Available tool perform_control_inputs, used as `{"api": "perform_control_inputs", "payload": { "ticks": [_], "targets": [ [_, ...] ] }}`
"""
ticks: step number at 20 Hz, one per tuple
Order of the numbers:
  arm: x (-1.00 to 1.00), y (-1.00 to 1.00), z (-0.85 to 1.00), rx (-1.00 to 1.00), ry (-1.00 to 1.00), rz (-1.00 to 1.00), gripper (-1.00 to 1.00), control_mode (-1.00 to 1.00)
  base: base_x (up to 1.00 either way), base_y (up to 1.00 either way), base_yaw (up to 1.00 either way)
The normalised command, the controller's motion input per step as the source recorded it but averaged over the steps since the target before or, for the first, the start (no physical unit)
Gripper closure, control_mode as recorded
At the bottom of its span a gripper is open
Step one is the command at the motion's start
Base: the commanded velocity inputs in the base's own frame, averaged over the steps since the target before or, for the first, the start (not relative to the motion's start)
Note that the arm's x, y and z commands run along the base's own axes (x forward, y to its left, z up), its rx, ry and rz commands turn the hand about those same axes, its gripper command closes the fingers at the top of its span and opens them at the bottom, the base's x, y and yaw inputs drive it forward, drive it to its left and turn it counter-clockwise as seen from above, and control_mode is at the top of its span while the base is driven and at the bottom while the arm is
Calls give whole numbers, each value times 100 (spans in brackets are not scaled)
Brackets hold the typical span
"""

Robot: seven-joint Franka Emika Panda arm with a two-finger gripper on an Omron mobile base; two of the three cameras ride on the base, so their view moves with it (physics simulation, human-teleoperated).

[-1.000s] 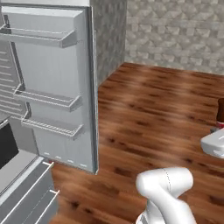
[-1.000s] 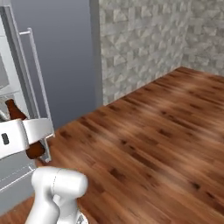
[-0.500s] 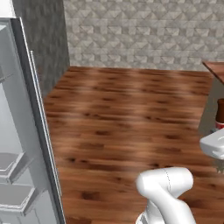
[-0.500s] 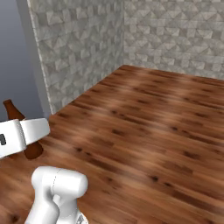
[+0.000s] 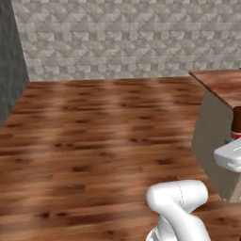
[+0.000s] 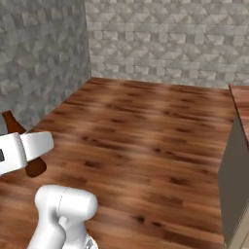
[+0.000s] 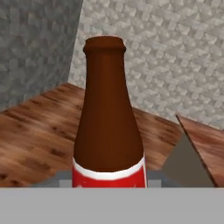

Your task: Open the fridge, grab two sodas, and place both sodas inside the bowl with ice on the dining counter.

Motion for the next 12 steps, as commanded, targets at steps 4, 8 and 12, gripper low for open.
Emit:
{"api": "perform_control_inputs", "payload": {
  "ticks": [4,8,12],
  "targets": [
    [0,0,0,0,0,0,100,100,100,-32,-35],
    [0,0,0,0,0,0,100,100,100,-25,-34],
    [0,0,0,0,0,0,100,100,100,-17,-34]
  ]
}}
